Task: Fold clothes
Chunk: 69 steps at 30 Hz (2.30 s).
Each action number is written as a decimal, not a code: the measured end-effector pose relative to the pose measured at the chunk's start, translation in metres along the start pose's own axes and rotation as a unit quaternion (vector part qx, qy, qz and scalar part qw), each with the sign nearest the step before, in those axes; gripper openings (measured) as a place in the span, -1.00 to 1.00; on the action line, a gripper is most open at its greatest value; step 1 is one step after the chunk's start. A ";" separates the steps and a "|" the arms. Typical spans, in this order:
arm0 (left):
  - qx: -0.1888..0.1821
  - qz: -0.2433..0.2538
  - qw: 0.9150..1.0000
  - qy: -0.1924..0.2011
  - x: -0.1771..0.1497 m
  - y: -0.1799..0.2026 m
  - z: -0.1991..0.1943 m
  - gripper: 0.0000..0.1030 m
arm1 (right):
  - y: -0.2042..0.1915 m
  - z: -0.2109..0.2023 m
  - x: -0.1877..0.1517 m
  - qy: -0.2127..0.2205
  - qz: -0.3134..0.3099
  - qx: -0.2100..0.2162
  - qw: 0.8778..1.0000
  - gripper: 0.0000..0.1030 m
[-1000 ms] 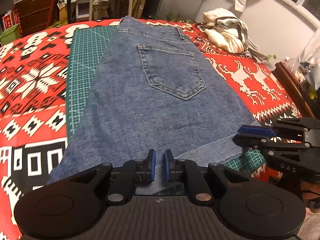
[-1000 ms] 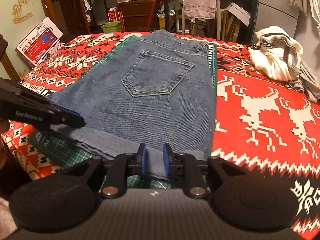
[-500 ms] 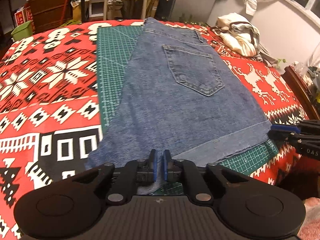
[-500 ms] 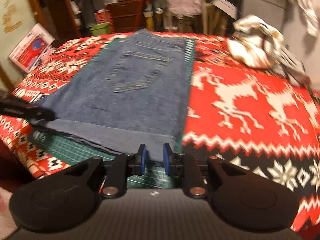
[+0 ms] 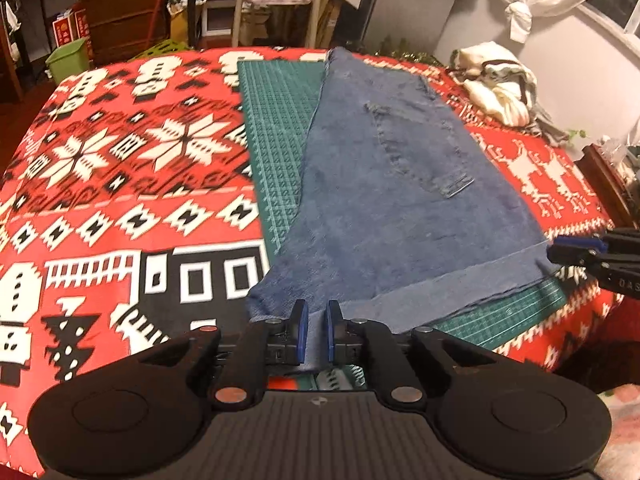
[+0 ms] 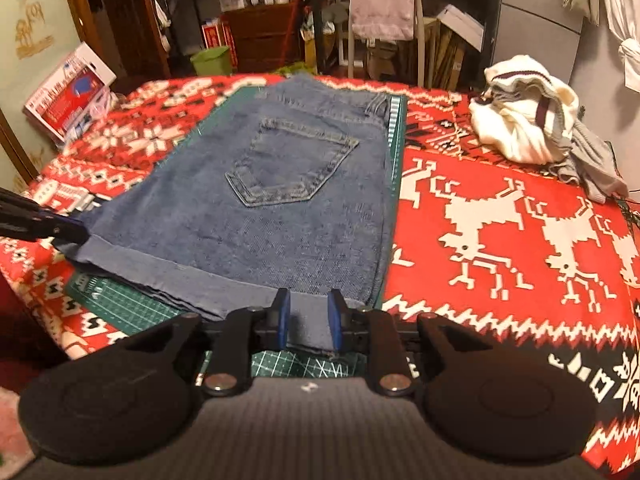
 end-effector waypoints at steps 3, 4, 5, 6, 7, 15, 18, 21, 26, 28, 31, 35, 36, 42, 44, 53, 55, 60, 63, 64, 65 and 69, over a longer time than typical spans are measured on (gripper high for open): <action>0.008 -0.003 1.000 0.005 -0.004 -0.005 0.002 -0.83 | 0.006 0.008 -0.003 -0.003 0.008 -0.011 1.000 -0.62; 0.007 -0.006 1.000 0.006 -0.005 -0.007 0.002 -0.82 | 0.010 0.009 -0.005 -0.004 0.013 -0.014 1.000 -0.62; 0.004 -0.010 1.000 0.007 -0.006 -0.010 0.002 -0.82 | 0.015 0.008 -0.007 -0.006 0.024 -0.011 1.000 -0.62; 0.002 -0.015 1.000 0.007 -0.007 -0.014 0.002 -0.82 | 0.020 0.008 -0.009 -0.008 0.035 -0.008 0.999 -0.58; 0.001 -0.019 1.000 0.006 -0.007 -0.016 0.002 -0.82 | 0.025 0.008 -0.010 -0.010 0.046 -0.003 0.999 -0.53; 0.036 -0.022 0.999 0.010 -0.009 -0.032 -0.014 -0.84 | 0.031 -0.008 -0.010 -0.007 0.049 -0.004 0.999 -0.53; 0.014 -0.055 0.998 0.013 -0.010 -0.048 -0.020 -0.84 | 0.032 -0.007 -0.008 -0.010 0.052 -0.003 0.999 -0.53; -0.020 -0.093 0.995 0.016 -0.010 -0.060 -0.019 -0.84 | 0.031 -0.004 -0.006 -0.013 0.054 -0.001 0.998 -0.53; -0.087 -0.146 0.985 0.004 -0.007 -0.068 -0.004 -0.82 | 0.027 -0.004 -0.004 -0.014 0.049 0.000 0.999 -0.52; -0.105 -0.163 0.981 -0.002 -0.006 -0.071 0.002 -0.82 | 0.026 -0.003 -0.004 -0.016 0.052 0.000 0.999 -0.52; -0.123 -0.178 0.976 -0.012 -0.005 -0.074 0.009 -0.82 | 0.025 -0.001 -0.004 -0.020 0.054 0.001 0.998 -0.52; -0.113 -0.188 0.976 0.005 -0.010 -0.073 0.002 -0.92 | 0.021 0.004 -0.005 -0.026 0.048 -0.003 0.998 -0.52; -0.114 -0.194 0.974 0.012 -0.013 -0.073 -0.001 -0.92 | 0.020 0.005 -0.005 -0.027 0.048 -0.003 0.998 -0.52; -0.153 -0.279 0.948 0.021 -0.034 -0.088 -0.001 -0.93 | 0.017 0.010 -0.006 -0.030 0.039 -0.006 0.999 -0.49; -0.164 -0.298 0.940 0.024 -0.037 -0.092 -0.001 -0.93 | 0.016 0.010 -0.006 -0.030 0.036 -0.007 0.999 -0.48; -0.127 -0.312 0.941 0.025 -0.050 -0.107 -0.015 -1.00 | 0.015 0.009 -0.006 -0.030 0.037 -0.008 0.999 -0.48; -0.120 -0.294 0.948 0.017 -0.047 -0.105 -0.012 -1.00 | 0.016 0.009 -0.005 -0.031 0.037 -0.006 0.999 -0.48; -0.111 -0.227 0.967 -0.014 -0.028 -0.086 0.008 -0.98 | 0.017 0.009 -0.005 -0.031 0.042 -0.002 0.999 -0.48; -0.127 -0.220 0.967 -0.017 -0.018 -0.082 0.013 -0.98 | 0.017 0.009 -0.006 -0.028 0.044 -0.001 0.999 -0.47; -0.138 -0.219 0.966 -0.014 -0.016 -0.081 0.012 -0.99 | 0.017 0.009 -0.006 -0.027 0.044 -0.001 0.999 -0.47; -0.149 -0.217 0.965 -0.012 -0.015 -0.081 0.011 -1.00 | 0.017 0.009 -0.006 -0.027 0.045 0.000 0.999 -0.47; -0.181 -0.215 0.960 -0.010 -0.012 -0.078 0.005 -0.99 | 0.019 0.010 -0.007 -0.027 0.048 0.002 0.998 -0.46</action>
Point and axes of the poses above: each gripper's, at about its wrist camera, not at the fingertips, and z roughly the way its jaws point, y to its right, x to its top, the point moved 3 cm from there along z, roughly the way its jaws point, and after that the axes turned 8 degrees about -y, right-handed, at the moved point
